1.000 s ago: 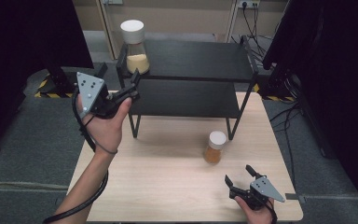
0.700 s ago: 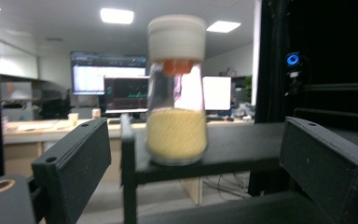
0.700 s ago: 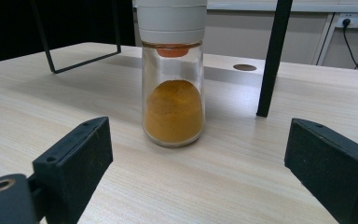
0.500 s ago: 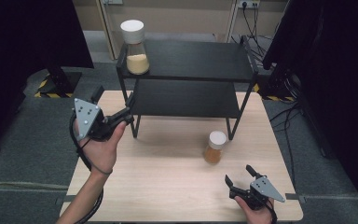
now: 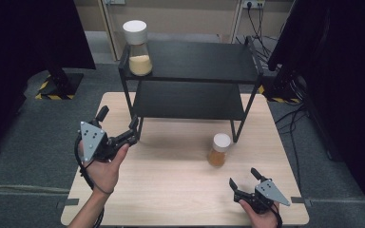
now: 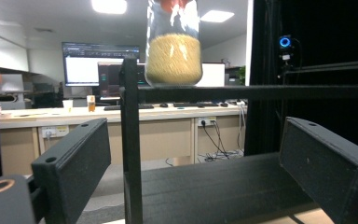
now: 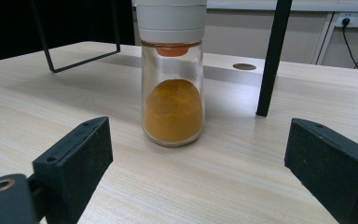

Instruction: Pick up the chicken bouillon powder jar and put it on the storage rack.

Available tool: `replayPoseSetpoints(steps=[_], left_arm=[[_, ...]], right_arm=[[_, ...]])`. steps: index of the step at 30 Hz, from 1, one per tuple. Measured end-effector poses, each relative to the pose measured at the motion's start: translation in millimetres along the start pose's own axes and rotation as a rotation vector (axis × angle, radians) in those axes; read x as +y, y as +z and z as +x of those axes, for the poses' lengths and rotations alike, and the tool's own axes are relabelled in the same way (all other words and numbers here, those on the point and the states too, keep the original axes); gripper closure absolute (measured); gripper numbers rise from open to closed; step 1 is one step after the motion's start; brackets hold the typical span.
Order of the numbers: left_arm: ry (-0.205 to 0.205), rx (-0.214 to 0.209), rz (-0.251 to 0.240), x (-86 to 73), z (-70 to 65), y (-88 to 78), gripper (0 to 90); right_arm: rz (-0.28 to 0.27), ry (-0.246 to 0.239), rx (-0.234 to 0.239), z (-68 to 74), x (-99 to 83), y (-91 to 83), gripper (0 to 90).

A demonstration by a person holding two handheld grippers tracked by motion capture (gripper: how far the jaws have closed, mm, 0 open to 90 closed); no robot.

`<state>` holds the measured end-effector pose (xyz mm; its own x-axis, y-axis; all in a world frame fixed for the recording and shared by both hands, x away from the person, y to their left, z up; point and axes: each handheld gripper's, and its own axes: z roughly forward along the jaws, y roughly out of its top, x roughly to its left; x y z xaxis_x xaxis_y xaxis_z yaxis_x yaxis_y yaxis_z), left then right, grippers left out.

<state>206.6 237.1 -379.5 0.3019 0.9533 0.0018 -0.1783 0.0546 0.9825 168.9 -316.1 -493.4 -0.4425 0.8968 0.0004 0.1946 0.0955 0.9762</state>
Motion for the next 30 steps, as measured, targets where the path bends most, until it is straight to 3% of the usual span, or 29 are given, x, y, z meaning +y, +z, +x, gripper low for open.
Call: replayPoseSetpoints(steps=[3,8,24,30], left_arm=[[-0.009,-0.002,0.016,-10.0,0.6,-3.8,8.5],[0.039,0.0,0.04,-27.1,-2.2,-7.2,8.3],[0.019,-0.044,0.085,-69.3,-3.2,-17.8,8.5],[0.035,-0.07,0.109,-82.4,-0.8,-22.4,8.4]], right_arm=[[0.001,0.0,0.001,-0.1,0.2,0.0,7.9],[0.001,-0.001,0.0,0.1,0.3,0.2,7.9],[0.001,0.002,0.0,-0.1,0.1,0.1,7.9],[-0.002,0.004,0.0,-0.2,-0.5,-0.2,7.9]])
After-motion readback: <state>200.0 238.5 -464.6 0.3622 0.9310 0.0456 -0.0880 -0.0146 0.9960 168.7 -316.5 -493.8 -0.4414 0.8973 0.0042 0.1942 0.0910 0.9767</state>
